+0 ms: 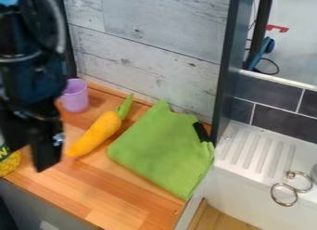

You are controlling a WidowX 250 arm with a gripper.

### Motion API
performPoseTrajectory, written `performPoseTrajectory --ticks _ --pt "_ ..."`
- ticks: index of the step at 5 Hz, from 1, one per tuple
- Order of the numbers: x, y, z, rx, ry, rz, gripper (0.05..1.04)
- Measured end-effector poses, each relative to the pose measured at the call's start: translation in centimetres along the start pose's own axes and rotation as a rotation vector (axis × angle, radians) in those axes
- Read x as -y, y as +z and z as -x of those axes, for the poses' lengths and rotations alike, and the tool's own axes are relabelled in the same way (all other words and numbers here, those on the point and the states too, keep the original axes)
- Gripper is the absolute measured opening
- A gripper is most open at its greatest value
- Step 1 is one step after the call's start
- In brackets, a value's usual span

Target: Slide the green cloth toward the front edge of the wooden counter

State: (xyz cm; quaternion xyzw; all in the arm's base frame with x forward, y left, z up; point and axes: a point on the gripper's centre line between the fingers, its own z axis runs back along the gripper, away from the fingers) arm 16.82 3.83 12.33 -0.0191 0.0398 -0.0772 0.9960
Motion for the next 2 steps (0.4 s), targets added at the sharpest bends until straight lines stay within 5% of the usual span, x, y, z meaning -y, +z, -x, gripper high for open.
performPoseTrajectory --ticks 2 --pt "1.6 -1.1 -7.8 0.050 -0.057 -0.002 1.000"
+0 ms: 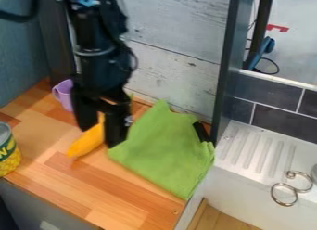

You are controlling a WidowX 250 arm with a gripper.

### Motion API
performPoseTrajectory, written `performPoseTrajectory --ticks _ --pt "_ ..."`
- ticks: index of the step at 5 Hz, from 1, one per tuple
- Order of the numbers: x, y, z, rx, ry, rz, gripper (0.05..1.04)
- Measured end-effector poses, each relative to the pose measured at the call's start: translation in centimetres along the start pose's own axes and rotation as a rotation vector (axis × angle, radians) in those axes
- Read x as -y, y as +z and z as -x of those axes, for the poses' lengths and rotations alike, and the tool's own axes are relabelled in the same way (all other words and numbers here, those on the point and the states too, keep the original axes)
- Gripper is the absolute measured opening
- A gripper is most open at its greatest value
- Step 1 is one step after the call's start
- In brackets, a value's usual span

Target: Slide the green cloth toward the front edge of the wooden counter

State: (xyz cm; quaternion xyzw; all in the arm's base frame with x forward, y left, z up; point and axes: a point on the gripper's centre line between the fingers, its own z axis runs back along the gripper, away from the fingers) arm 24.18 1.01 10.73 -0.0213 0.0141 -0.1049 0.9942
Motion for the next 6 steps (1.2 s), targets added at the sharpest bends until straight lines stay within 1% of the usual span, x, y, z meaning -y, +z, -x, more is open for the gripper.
performPoseTrajectory --ticks 1,2,3,4,5,6 --pt "0.3 -1.2 -3.5 0.030 0.037 -0.019 1.000" --pt "0.8 -3.2 -5.7 0.041 0.099 -0.033 1.000" --pt "1.3 -4.7 -7.2 0.087 0.198 -0.055 1.000" --pt "1.5 -6.5 -8.0 0.102 0.249 -0.076 1.000" --pt "1.3 -8.4 -8.0 0.065 0.210 -0.088 1.000" --pt "1.1 -9.1 -8.3 0.047 0.134 -0.091 1.000"
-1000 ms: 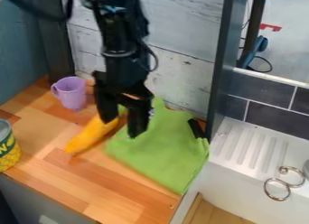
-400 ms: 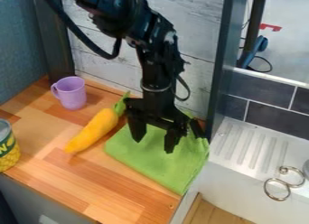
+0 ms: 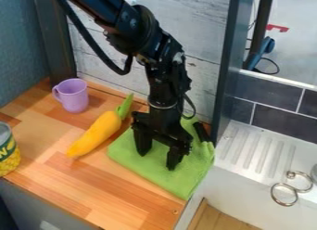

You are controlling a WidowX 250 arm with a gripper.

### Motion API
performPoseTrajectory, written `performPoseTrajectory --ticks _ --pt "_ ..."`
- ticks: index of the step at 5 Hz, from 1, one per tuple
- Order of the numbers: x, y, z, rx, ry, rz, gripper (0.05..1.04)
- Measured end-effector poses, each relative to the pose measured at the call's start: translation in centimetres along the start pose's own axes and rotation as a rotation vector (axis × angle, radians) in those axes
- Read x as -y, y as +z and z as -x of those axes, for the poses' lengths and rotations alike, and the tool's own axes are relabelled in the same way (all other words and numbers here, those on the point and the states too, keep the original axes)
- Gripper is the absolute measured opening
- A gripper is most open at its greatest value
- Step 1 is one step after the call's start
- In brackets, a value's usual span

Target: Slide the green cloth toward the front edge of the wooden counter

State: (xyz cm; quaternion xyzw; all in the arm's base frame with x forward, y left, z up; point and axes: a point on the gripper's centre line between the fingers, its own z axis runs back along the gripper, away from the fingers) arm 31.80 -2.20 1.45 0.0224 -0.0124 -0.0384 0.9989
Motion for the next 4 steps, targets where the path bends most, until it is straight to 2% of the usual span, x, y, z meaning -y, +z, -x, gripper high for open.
performPoseTrajectory --ticks 1,2,3,4 --pt "0.1 -0.5 0.0 -0.003 -0.028 0.011 1.000" --pt "0.1 -0.8 1.6 -0.055 -0.004 0.002 1.000" --pt "0.1 -0.9 3.5 -0.155 -0.026 0.007 1.000" --pt "0.1 -1.1 5.5 -0.210 -0.043 0.010 1.000"
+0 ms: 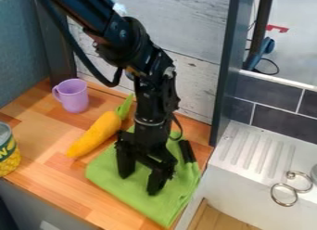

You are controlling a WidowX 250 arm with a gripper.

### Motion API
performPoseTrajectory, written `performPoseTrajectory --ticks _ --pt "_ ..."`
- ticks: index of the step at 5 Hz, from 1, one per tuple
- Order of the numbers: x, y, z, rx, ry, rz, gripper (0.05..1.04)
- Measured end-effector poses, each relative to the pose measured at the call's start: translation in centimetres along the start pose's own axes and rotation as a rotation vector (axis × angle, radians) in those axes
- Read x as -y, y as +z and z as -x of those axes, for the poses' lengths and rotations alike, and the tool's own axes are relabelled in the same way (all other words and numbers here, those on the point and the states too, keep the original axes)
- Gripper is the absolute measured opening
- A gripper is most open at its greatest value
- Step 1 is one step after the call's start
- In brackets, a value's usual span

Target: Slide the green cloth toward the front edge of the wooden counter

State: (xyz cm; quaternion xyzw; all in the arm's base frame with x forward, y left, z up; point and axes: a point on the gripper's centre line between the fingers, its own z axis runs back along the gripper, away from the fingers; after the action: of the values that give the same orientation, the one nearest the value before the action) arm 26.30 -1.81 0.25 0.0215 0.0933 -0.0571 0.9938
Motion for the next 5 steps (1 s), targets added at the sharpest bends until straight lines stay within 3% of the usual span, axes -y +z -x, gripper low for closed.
performPoseTrajectory --ticks 3,5 --pt "1.0 -1.4 2.9 -0.066 -0.040 0.058 1.000" --pt "1.6 -1.5 5.3 -0.164 -0.025 0.096 1.000"
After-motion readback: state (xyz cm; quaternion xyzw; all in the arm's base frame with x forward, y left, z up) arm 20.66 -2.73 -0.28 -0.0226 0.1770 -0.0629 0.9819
